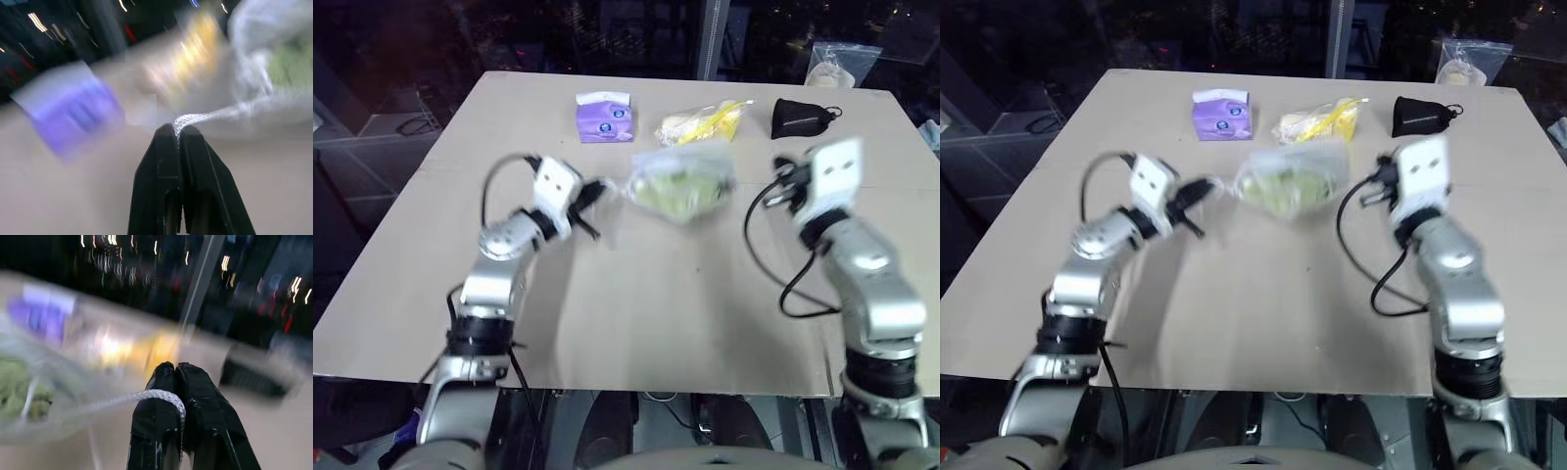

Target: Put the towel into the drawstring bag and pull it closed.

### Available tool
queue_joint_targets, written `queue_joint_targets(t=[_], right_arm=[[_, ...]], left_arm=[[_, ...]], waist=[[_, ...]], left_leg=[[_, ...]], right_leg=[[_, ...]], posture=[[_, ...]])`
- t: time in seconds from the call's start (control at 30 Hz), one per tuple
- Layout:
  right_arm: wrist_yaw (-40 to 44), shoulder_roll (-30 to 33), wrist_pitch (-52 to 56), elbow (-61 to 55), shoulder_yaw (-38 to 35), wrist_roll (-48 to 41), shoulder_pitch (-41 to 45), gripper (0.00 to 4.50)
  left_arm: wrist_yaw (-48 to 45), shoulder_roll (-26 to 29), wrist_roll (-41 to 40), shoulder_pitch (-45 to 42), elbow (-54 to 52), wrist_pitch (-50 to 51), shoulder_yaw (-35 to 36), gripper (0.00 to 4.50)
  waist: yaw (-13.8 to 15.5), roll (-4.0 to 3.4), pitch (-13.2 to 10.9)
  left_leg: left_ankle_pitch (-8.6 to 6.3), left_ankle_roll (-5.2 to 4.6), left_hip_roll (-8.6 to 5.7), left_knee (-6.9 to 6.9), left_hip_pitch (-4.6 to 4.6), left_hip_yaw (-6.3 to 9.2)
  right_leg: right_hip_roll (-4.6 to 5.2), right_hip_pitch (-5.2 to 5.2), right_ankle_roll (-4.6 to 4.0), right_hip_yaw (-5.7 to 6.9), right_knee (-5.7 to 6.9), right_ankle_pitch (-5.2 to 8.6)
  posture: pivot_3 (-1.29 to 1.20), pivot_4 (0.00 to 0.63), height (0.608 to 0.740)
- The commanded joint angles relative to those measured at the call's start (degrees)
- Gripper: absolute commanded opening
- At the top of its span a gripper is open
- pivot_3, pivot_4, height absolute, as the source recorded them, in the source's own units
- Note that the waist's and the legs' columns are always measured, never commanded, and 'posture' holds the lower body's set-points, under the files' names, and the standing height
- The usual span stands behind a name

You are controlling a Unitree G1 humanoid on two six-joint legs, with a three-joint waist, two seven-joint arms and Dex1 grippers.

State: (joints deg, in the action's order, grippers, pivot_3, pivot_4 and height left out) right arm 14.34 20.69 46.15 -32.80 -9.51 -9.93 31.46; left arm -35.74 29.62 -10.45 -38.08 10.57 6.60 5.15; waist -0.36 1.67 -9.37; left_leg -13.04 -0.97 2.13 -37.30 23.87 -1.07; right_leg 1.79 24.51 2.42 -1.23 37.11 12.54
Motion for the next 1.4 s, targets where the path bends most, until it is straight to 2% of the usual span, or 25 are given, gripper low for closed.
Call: queue_joint_targets(t=[0.03,0.17,0.3,0.4,0.47,0.5,0.57,0.63,0.67,0.73,0.83,0.87,1.03,1.17,1.27,1.4], right_arm=[[2.6,4.2,8.9,-4.9,-5.0,-6.4,7.2,0.00],[4.0,11.2,11.0,-3.6,-5.0,-6.4,9.7,0.00],[3.2,12.7,10.5,-3.5,-4.6,-5.7,6.4,0.00],[0.5,8.6,13.6,-4.9,-8.3,-10.1,13.4,0.00],[1.2,9.6,12.1,-4.0,-5.9,-8.4,9.0,0.00],[2.0,11.4,10.5,-3.9,-4.6,-7.0,6.6,0.00],[0.7,9.4,11.9,-4.5,-8.2,-10.1,9.4,0.00],[1.0,11.2,9.0,-2.9,-6.0,-7.6,6.4,0.00],[1.8,12.1,5.7,-1.3,-4.1,-5.5,1.3,0.00],[2.3,11.9,4.3,-1.1,-5.2,-6.0,-1.2,0.00],[0.2,10.7,4.1,-0.7,-11.7,-10.7,7.7,0.00],[0.5,12.5,2.5,0.4,-12.4,-9.7,8.6,0.00],[1.0,18.5,-2.5,4.8,-13.5,-5.2,5.7,0.00],[-3.2,18.9,-2.1,9.0,-17.4,-4.1,4.5,0.00],[0.0,20.5,-3.1,8.5,-15.6,-4.6,0.3,0.00],[-1.4,19.7,-3.8,6.9,-16.3,-6.8,4.1,0.00]], left_arm=[[4.0,-0.3,-1.3,-8.9,3.9,-2.6,4.1,0.07],[7.6,-1.0,0.8,-13.6,8.7,-5.0,4.4,0.07],[9.8,-0.9,3.3,-13.9,9.7,-5.1,3.0,0.07],[8.2,-0.7,0.9,-16.7,8.7,-3.8,3.7,0.07],[6.6,0.5,4.3,-14.2,10.8,-4.6,0.7,0.07],[7.6,-0.2,3.0,-14.5,10.6,-4.5,2.1,0.07],[8.5,-0.4,1.6,-15.6,9.6,-6.3,3.8,0.07],[5.3,-0.2,1.9,-11.7,10.5,-0.3,1.4,0.07],[5.5,-1.0,1.3,-9.6,10.0,0.3,1.8,0.07],[7.2,-1.8,0.7,-9.5,8.2,-2.0,3.3,0.07],[10.6,-1.1,0.1,-14.1,9.6,-3.6,6.2,0.07],[11.3,-0.7,0.5,-14.7,10.8,-4.8,6.5,0.07],[14.4,0.3,2.8,-14.1,13.5,-9.9,7.3,0.07],[16.0,1.1,4.1,-14.4,18.4,-7.4,6.6,0.07],[14.2,0.1,3.7,-13.0,16.3,-8.5,5.4,0.07],[14.4,0.0,3.0,-14.6,15.5,-9.0,5.7,0.07]], waist=[[-0.1,0.01,0.0],[-0.2,0.02,0.0],[-0.4,0.02,0.0],[-0.7,0.02,0.0],[-0.6,0.02,0.0],[-0.4,0.09,0.1],[-0.3,0.08,0.0],[-0.3,0.00,0.0],[-0.4,-0.01,0.1],[-0.3,0.09,0.1],[-0.4,0.01,-0.4],[-0.4,0.01,-0.4],[-0.2,-0.01,-0.3],[-0.2,-0.01,-0.3],[-0.1,-0.01,-0.3],[-0.5,-0.04,-0.3]], left_leg=[[0.00,0.00,0.00,0.02,0.02,0.00],[-0.03,-0.05,-0.03,0.07,0.02,-0.10],[-0.05,-0.07,-0.02,0.14,0.07,-0.15],[-0.04,-0.07,0.01,0.09,0.28,-0.12],[-0.04,-0.07,0.01,0.01,0.36,-0.13],[-0.04,-0.07,0.01,0.02,0.28,-0.06],[-0.05,-0.08,0.06,0.12,0.01,-0.02],[-0.04,-0.07,0.02,0.07,0.18,-0.15],[-0.04,-0.07,0.00,0.05,0.17,-0.18],[-0.04,-0.07,-0.01,0.05,0.00,-0.16],[-0.04,-0.07,0.02,-0.05,0.16,-0.16],[0.04,-0.03,0.01,-0.21,0.73,-0.11],[0.03,-0.03,0.02,-0.09,0.48,-0.10],[0.03,-0.03,-0.02,-0.12,0.58,-0.17],[0.03,-0.03,-0.02,-0.13,0.59,-0.15],[0.03,-0.03,0.00,-0.13,0.61,-0.15]], right_leg=[[0.00,0.00,0.00,0.00,-0.06,-0.01],[0.11,-0.06,0.02,0.01,-0.17,0.00],[0.11,-0.02,0.03,0.01,-0.22,0.00],[0.09,0.21,0.03,0.04,-0.11,0.00],[0.07,0.35,0.03,-0.02,0.03,-0.01],[0.06,0.25,0.03,0.08,0.03,-0.01],[0.09,-0.12,0.02,0.26,-0.16,0.02],[0.12,0.04,0.03,0.12,-0.14,0.00],[0.15,0.04,0.03,0.08,-0.12,0.00],[0.16,-0.17,0.03,0.12,-0.18,0.01],[0.16,-0.08,0.03,0.15,-0.20,0.00],[0.09,0.55,0.17,0.09,-0.06,-0.29],[0.13,0.24,0.18,0.18,-0.23,-0.28],[0.18,0.27,0.18,0.14,-0.29,-0.28],[0.18,0.26,0.18,0.17,-0.30,-0.28],[0.17,0.31,0.18,0.16,-0.26,-0.29]], posture=[[0.00,0.150,0.740],[0.00,0.150,0.740],[0.00,0.150,0.740],[0.00,0.150,0.740],[0.00,0.150,0.740],[0.00,0.150,0.740],[0.00,0.150,0.740],[0.00,0.150,0.740],[0.00,0.150,0.740],[0.00,0.150,0.740],[0.00,0.150,0.740],[0.00,0.150,0.740],[0.00,0.150,0.740],[0.00,0.150,0.740],[0.00,0.150,0.740],[0.00,0.150,0.740]])
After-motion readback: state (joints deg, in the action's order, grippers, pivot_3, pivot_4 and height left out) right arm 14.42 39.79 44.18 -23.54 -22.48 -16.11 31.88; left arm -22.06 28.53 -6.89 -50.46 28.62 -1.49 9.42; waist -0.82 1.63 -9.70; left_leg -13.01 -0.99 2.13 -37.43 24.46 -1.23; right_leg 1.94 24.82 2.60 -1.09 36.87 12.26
